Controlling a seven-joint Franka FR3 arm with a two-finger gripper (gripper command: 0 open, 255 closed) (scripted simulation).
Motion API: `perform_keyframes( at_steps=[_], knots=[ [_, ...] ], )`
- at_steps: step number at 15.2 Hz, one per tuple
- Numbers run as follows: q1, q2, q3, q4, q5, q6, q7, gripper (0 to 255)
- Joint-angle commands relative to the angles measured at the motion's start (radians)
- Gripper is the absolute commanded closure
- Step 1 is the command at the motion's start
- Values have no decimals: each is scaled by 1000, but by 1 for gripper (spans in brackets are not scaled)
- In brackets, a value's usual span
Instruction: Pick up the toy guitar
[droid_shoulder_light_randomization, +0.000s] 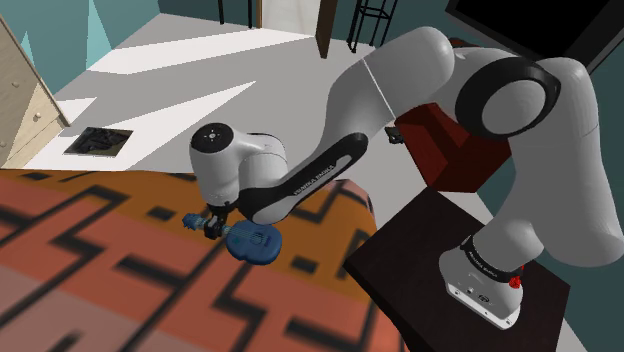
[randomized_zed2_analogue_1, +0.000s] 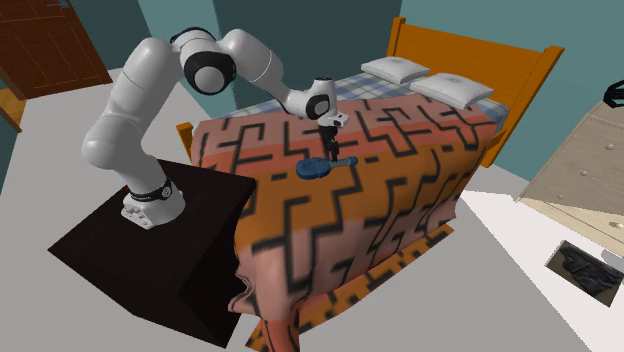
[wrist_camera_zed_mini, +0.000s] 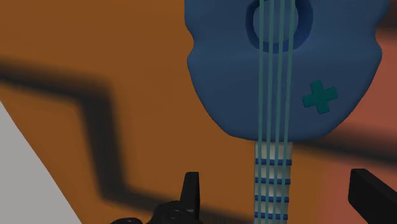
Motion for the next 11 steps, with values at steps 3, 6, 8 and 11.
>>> perform_keyframes(
  at_steps=[3, 6, 8, 11],
  knots=[
    [21, 61, -15, 44, -20, 21, 11, 0],
    [28, 92, -24, 55, -29, 40, 19, 0],
    [31, 108, -29, 62, -33, 50, 23, 0],
    [30, 107, -29, 60, -33, 51, 23, 255]
  ],
)
